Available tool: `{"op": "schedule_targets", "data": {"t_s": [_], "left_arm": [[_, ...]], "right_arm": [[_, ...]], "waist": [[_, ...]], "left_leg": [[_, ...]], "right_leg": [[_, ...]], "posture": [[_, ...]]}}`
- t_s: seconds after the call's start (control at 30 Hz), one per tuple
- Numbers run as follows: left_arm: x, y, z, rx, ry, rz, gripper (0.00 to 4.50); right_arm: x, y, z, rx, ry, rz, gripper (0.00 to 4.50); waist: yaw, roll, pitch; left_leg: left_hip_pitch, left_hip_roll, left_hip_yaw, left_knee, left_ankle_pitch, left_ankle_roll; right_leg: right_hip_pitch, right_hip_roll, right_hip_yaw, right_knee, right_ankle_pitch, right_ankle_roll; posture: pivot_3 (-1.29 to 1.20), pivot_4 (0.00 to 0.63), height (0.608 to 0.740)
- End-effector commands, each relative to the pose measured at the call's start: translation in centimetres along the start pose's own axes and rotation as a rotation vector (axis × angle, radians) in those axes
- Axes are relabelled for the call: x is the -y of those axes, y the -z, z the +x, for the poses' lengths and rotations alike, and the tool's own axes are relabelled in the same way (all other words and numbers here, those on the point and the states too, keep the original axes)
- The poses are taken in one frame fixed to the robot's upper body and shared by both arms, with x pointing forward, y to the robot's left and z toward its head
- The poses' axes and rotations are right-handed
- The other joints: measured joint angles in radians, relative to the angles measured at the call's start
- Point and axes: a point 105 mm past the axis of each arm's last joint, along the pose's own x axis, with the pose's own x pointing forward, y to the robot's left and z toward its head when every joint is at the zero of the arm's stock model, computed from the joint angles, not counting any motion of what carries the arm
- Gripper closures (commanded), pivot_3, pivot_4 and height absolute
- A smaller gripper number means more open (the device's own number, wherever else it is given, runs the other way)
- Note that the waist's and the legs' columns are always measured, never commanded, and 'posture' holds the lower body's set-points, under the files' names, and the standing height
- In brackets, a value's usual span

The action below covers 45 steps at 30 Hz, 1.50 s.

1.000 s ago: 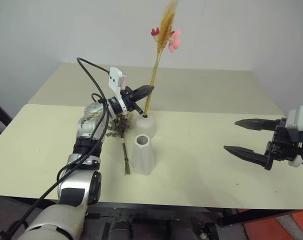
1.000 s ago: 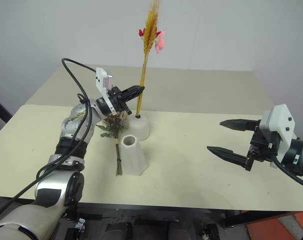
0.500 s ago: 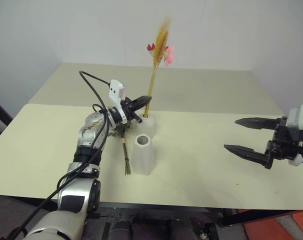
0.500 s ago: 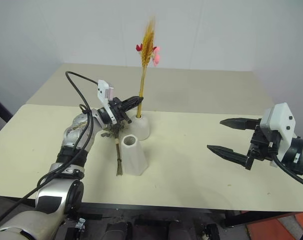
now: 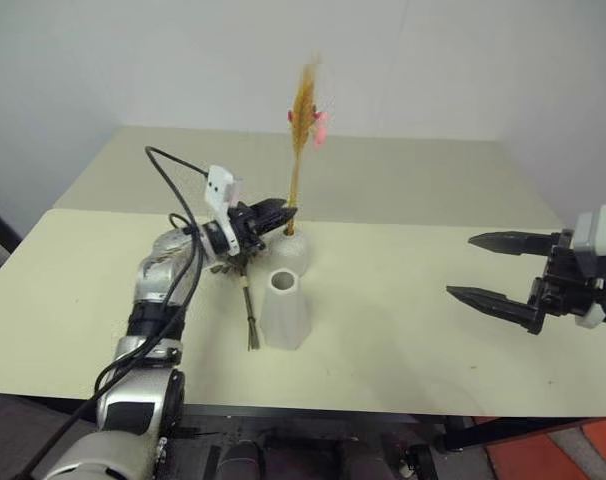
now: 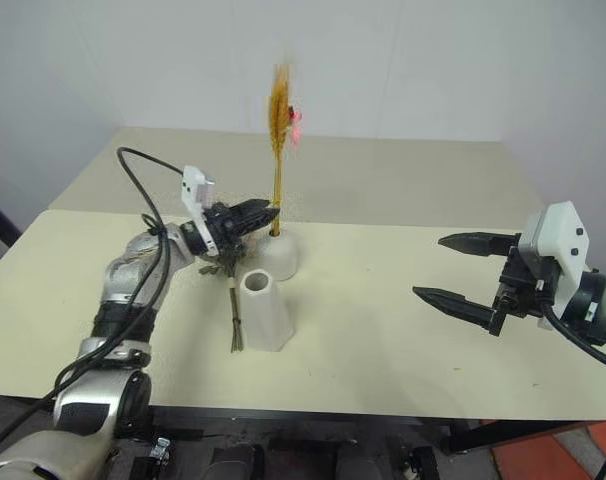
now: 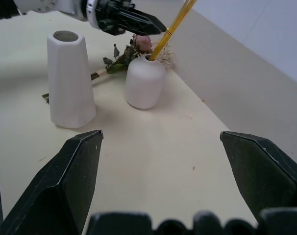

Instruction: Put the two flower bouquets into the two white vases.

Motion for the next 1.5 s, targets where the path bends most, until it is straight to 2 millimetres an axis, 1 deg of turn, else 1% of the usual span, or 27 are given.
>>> {"op": "schedule_targets", "data": {"t_s": [0.03,0.1,0.17,0.2,0.27,0.33,0.37,0.43,0.47,0.6,0.7,0.77,0.83,0.93,1.03,1.07,1.23,1.4,1.43,1.5], "left_arm": [[1.3,-2.1,-3.3,-0.001,0.037,0.038,1.24],[1.9,-2.2,-5.5,-0.047,0.034,0.042,0.57],[2.7,-2.0,-8.2,-0.156,0.032,0.039,0.01],[3.0,-1.9,-9.1,-0.206,0.028,0.028,0.01],[3.2,-1.5,-10.2,-0.297,-0.001,0.011,0.01],[3.2,-0.5,-10.9,-0.428,-0.045,-0.001,0.01],[3.2,0.3,-11.0,-0.516,-0.061,-0.002,0.01],[3.0,1.6,-10.5,-0.621,-0.122,-0.043,0.01],[2.9,2.0,-10.3,-0.649,-0.144,-0.053,0.01],[2.0,4.0,-7.1,-0.767,-0.285,-0.189,0.01],[1.3,5.1,-5.3,-0.798,-0.364,-0.212,0.01],[0.8,6.2,-4.7,-0.846,-0.429,-0.183,0.01],[0.1,7.4,-4.6,-0.906,-0.506,-0.144,0.01],[-0.8,7.9,-4.3,-0.919,-0.576,-0.117,0.01],[-1.7,7.7,-4.1,-0.889,-0.620,-0.092,0.61],[-1.9,7.6,-4.1,-0.880,-0.632,-0.086,0.89],[-3.0,6.7,-4.9,-0.835,-0.686,-0.090,2.52],[-4.5,4.9,-6.7,-0.704,-0.780,-0.112,4.23],[-4.8,4.2,-7.1,-0.653,-0.791,-0.105,4.38],[-5.2,2.3,-7.8,-0.506,-0.809,-0.079,4.38]], "right_arm": [[0.0,-0.7,-0.1,0.019,-0.011,-0.039,0.00],[-0.1,-0.7,0.1,0.023,-0.027,-0.037,0.00],[-0.2,-0.7,0.2,0.026,-0.043,-0.037,0.00],[-0.2,-0.7,0.2,0.026,-0.048,-0.038,0.00],[-0.2,-0.6,0.3,0.025,-0.056,-0.038,0.00],[-0.2,-0.5,0.4,0.025,-0.063,-0.038,0.00],[-0.2,-0.5,0.5,0.028,-0.068,-0.039,0.00],[-0.2,-0.6,0.7,0.032,-0.076,-0.044,0.00],[-0.2,-0.6,0.7,0.033,-0.079,-0.046,0.00],[-0.4,-1.2,0.5,0.029,-0.127,-0.071,0.00],[-0.6,-1.5,0.2,0.021,-0.152,-0.090,0.00],[-0.7,-1.7,0.0,0.020,-0.156,-0.098,0.00],[-0.7,-1.9,0.0,0.022,-0.156,-0.107,0.00],[-0.9,-2.2,-0.1,0.026,-0.158,-0.115,0.00],[-0.9,-2.2,-0.3,0.019,-0.152,-0.113,0.00],[-0.8,-2.1,-0.4,0.016,-0.149,-0.112,0.00],[-0.9,-2.0,-0.5,0.011,-0.153,-0.103,0.00],[-0.8,-1.5,-0.3,-0.002,-0.177,-0.091,0.00],[-0.8,-1.4,-0.2,-0.003,-0.180,-0.089,0.00],[-0.6,-1.3,-0.1,-0.003,-0.183,-0.087,0.00]], "waist": [[-0.006,0.000,0.000],[-0.012,0.000,0.000],[-0.016,0.000,0.000],[-0.017,0.000,0.000],[-0.012,0.000,0.000],[-0.004,0.000,0.000],[-0.002,0.000,0.000],[0.004,0.000,0.000],[0.008,0.000,0.000],[0.022,0.000,0.000],[0.015,0.000,0.000],[0.004,0.000,0.000],[-0.002,0.000,0.000],[-0.003,0.000,0.000],[-0.007,0.000,0.000],[-0.008,0.000,0.000],[-0.009,0.000,0.000],[-0.010,0.000,0.000],[-0.011,0.000,0.000],[-0.013,0.000,0.000]], "left_leg": [[0.000,0.000,0.000,0.000,0.000,0.000],[0.000,0.001,0.000,0.000,0.000,0.000],[0.000,0.001,0.000,0.000,0.000,0.000],[0.001,0.001,0.000,0.000,0.000,0.000],[0.001,0.001,0.000,0.000,0.000,0.000],[0.002,0.001,0.000,0.000,0.000,0.000],[0.002,0.001,0.000,0.000,0.000,0.000],[0.002,0.001,0.001,0.000,0.000,0.000],[0.001,0.000,0.001,0.000,0.000,0.000],[0.000,0.000,0.000,0.001,0.000,0.000],[-0.001,0.000,-0.001,0.001,0.000,0.000],[-0.001,0.000,-0.001,0.000,0.000,0.000],[0.000,0.000,-0.001,-0.001,0.000,0.000],[0.001,0.000,-0.002,0.000,0.000,0.000],[0.004,-0.001,-0.002,0.000,0.000,0.000],[0.004,-0.001,-0.002,0.000,0.000,0.000],[0.002,-0.001,-0.002,-0.001,0.000,0.000],[0.001,-0.001,-0.002,0.000,0.000,0.000],[0.001,-0.001,-0.002,0.000,0.000,0.000],[0.001,-0.001,-0.002,-0.001,0.000,0.000]], "right_leg": [[0.000,0.000,0.000,0.000,0.000,0.000],[0.000,0.000,0.000,0.000,0.000,0.000],[0.000,0.000,0.000,0.000,0.000,0.000],[0.000,0.000,0.000,0.000,0.000,0.000],[0.000,0.000,0.000,0.001,-0.001,0.000],[0.001,0.000,-0.002,0.000,-0.001,-0.001],[0.001,-0.001,-0.002,0.000,-0.003,-0.003],[0.001,-0.001,-0.001,-0.001,-0.004,-0.006],[0.001,-0.001,-0.001,-0.001,-0.005,-0.006],[0.001,-0.001,-0.003,0.000,-0.001,0.000],[0.000,0.000,-0.002,-0.001,-0.001,0.000],[0.000,0.000,-0.002,-0.001,-0.001,0.000],[-0.001,0.000,-0.001,0.000,-0.001,-0.001],[0.001,0.001,-0.002,0.001,-0.001,-0.001],[0.002,0.000,-0.001,0.002,-0.001,0.000],[0.002,0.000,-0.001,0.002,-0.001,0.000],[0.001,0.000,0.000,0.001,-0.001,-0.001],[0.000,0.000,0.000,0.001,-0.001,0.000],[0.000,0.000,0.000,0.001,-0.001,-0.001],[0.000,0.000,0.000,0.001,-0.001,-0.001]], "posture": [[0.00,0.150,0.740],[0.00,0.150,0.740],[0.00,0.150,0.740],[0.00,0.150,0.740],[0.00,0.150,0.740],[0.00,0.150,0.740],[0.00,0.150,0.740],[0.00,0.150,0.740],[0.00,0.150,0.740],[0.00,0.150,0.740],[0.00,0.150,0.740],[0.00,0.150,0.740],[0.00,0.150,0.740],[0.00,0.150,0.740],[0.00,0.150,0.740],[0.00,0.150,0.740],[0.00,0.150,0.740],[0.00,0.150,0.740],[0.00,0.150,0.740],[0.00,0.150,0.740]]}}
